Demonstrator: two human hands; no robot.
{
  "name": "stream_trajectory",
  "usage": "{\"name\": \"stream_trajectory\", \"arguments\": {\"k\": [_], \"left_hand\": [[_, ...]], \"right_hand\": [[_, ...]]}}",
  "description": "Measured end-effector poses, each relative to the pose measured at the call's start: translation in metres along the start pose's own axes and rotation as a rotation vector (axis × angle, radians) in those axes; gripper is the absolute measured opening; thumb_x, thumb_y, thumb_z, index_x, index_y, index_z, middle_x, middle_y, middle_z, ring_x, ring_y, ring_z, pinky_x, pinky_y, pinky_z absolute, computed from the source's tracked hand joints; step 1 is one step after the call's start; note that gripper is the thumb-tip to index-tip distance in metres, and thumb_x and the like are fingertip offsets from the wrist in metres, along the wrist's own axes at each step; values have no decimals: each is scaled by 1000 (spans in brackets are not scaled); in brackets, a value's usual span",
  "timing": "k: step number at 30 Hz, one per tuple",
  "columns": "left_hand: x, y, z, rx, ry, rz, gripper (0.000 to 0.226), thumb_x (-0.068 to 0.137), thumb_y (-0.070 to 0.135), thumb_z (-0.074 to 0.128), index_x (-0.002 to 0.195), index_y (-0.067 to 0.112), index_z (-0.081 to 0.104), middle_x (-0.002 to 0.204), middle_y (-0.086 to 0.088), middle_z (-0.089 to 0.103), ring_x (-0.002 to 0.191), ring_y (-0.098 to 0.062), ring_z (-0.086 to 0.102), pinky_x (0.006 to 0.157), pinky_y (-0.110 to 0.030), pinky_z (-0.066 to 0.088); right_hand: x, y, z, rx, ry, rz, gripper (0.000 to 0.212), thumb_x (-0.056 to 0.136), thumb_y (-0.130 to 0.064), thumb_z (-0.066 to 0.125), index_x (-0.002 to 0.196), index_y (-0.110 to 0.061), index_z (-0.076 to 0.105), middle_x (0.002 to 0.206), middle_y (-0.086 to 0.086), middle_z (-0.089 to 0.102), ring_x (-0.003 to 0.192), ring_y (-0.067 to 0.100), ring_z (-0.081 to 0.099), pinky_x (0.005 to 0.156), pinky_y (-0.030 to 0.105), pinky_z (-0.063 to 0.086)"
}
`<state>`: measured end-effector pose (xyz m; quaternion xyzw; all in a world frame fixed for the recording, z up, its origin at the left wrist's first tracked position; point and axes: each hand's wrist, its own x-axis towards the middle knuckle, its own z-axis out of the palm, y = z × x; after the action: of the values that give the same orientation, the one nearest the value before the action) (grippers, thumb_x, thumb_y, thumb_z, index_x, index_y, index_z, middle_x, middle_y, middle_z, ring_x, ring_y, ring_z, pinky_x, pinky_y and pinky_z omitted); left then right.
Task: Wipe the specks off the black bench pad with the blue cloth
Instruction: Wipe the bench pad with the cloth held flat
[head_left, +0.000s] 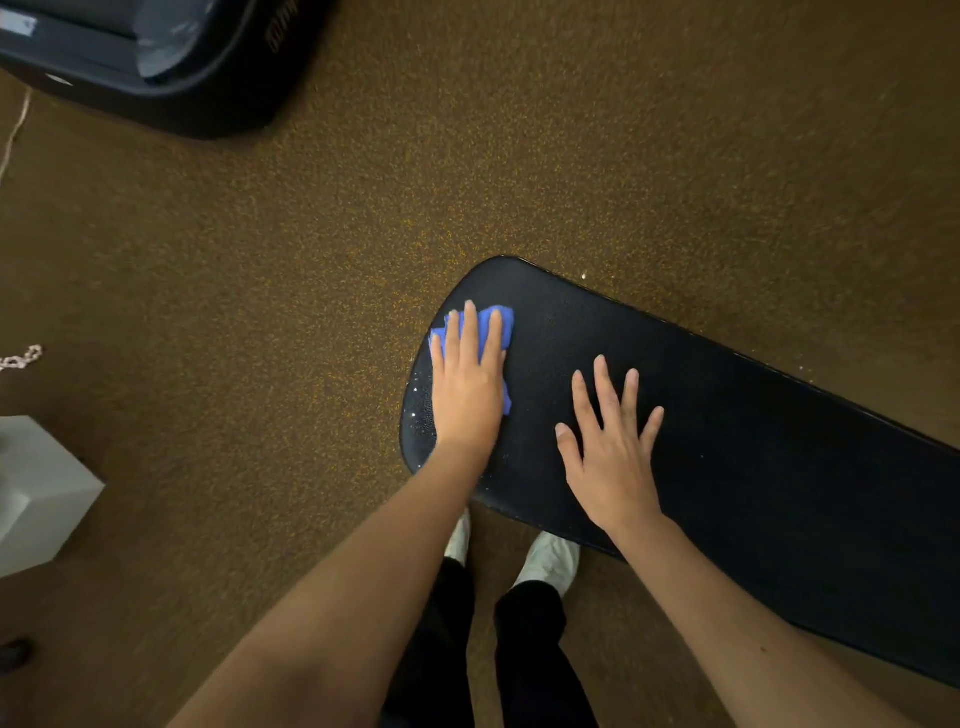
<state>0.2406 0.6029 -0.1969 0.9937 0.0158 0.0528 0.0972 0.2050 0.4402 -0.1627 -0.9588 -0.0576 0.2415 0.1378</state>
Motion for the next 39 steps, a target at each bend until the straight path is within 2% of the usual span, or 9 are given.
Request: {"name": "stream_trajectory", "arguments": {"k": [3, 6, 9, 12, 20, 24, 30, 33, 39], "left_hand": [[25, -12, 6, 35, 49, -135, 51, 81, 2, 64, 130, 3, 49, 129, -28, 50, 117, -44, 50, 94, -58, 43], [25, -11, 8, 2, 78, -252, 40, 89, 10, 55, 129, 4, 50, 124, -26, 54, 112, -41, 53, 89, -54, 46], [-2, -3, 2, 29, 63, -240, 41, 93, 17, 39, 131, 3, 48, 127, -25, 52, 115, -42, 51, 90, -53, 46], [-5, -11, 2, 45, 30, -183, 43, 89, 10, 48, 131, 2, 47, 128, -27, 51, 116, -42, 51, 92, -54, 45], [6, -30, -3, -19, 54, -280, 43, 93, 25, 37, 128, 4, 50, 106, -22, 60, 86, -39, 59, 71, -44, 50], [-41, -24, -15, -17, -3, -426, 44, 94, 25, 34, 131, 3, 44, 110, -25, 57, 91, -42, 58, 74, -47, 50], [-2, -38, -15, -31, -29, -316, 48, 92, 27, 32, 127, 1, 50, 100, -25, 59, 77, -40, 58, 67, -44, 50], [1, -39, -17, -104, -39, -329, 55, 92, 32, 25, 133, 1, 45, 103, -26, 56, 81, -42, 55, 71, -47, 47], [-62, -24, -20, -149, -17, -591, 47, 97, 23, 37, 138, 2, 38, 118, -28, 52, 91, -44, 53, 75, -49, 45]], "right_hand": [[-1, 1, -1, 6, 2, -13, 61, 96, -41, 27, 149, -23, 5, 157, -2, -14, 140, 26, -22, 110, 56, -6], [-1, 1, 0, 16, 10, -20, 60, 96, -41, 29, 150, -22, 7, 157, -1, -12, 140, 26, -21, 109, 56, -7], [-1, 1, -1, 10, 6, -15, 60, 97, -40, 29, 150, -22, 7, 157, -1, -13, 139, 25, -23, 109, 56, -7], [0, 0, -2, 3, 0, -15, 61, 97, -41, 29, 150, -22, 6, 157, -1, -13, 140, 26, -22, 109, 56, -7], [-1, 1, 1, -12, 13, -19, 61, 96, -42, 28, 150, -22, 7, 157, 1, -11, 140, 27, -20, 109, 57, -6], [0, 1, 0, -24, 6, -19, 62, 96, -42, 29, 150, -22, 7, 157, 1, -12, 140, 27, -22, 109, 57, -6], [0, 0, 2, -45, 11, -14, 62, 95, -44, 26, 150, -22, 6, 157, 2, -11, 140, 29, -20, 109, 58, -4], [-1, 0, 2, -46, 12, -7, 62, 95, -44, 26, 150, -22, 6, 157, 2, -11, 140, 29, -20, 109, 58, -4], [-1, -2, 3, -51, 20, -7, 62, 96, -42, 30, 149, -22, 7, 157, 2, -10, 141, 29, -19, 109, 59, -3]]}}
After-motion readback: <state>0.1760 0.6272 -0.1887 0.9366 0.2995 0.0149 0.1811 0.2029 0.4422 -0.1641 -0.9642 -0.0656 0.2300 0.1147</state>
